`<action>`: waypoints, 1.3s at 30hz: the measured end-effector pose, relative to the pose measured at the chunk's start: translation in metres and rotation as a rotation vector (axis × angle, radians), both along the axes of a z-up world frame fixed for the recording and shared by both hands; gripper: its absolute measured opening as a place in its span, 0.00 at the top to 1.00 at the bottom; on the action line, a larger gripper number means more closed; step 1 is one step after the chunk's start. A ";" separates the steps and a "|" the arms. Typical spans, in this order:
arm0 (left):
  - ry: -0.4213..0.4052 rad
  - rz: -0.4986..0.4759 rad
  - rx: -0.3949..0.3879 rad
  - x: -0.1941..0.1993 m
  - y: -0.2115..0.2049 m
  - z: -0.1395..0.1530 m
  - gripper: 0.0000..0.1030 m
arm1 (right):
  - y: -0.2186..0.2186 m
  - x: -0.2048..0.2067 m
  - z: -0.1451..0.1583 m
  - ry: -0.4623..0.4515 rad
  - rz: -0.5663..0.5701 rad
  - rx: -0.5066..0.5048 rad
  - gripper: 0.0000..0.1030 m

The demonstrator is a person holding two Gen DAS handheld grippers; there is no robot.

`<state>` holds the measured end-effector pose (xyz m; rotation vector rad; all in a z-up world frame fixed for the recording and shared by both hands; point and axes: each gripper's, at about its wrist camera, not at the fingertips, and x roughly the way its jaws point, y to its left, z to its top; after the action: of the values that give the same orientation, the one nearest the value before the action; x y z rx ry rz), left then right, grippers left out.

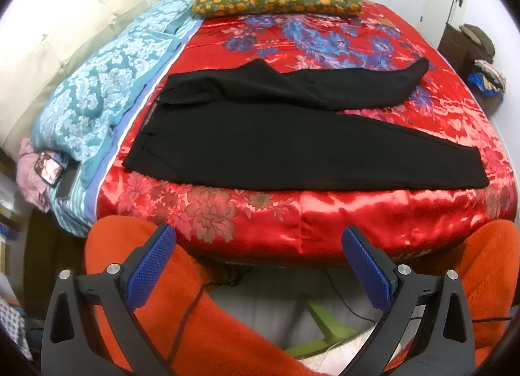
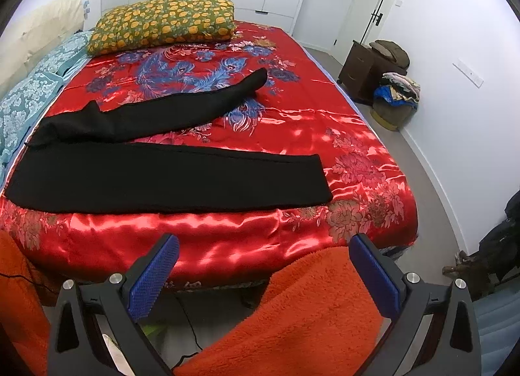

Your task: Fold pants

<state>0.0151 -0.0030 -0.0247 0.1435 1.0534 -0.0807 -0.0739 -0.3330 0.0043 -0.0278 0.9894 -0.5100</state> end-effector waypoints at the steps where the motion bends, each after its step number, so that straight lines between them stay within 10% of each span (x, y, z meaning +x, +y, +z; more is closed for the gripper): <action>1: 0.000 -0.007 0.002 0.000 -0.002 0.000 0.01 | 0.000 0.000 0.000 0.001 0.000 0.001 0.00; 12: -0.015 -0.061 -0.013 -0.004 -0.013 0.002 0.01 | 0.037 0.001 -0.003 -0.090 0.260 0.207 0.00; 25: -0.019 -0.106 -0.085 -0.004 -0.016 0.004 0.01 | 0.051 -0.011 0.019 -0.332 0.349 0.248 0.00; 39: -0.039 -0.180 -0.137 -0.008 -0.025 0.010 0.01 | 0.073 -0.012 0.015 -0.384 0.486 0.246 0.00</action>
<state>0.0073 -0.0280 -0.0148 0.1152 0.9915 -0.3114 -0.0857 -0.2599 0.0191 0.0483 0.6300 0.0571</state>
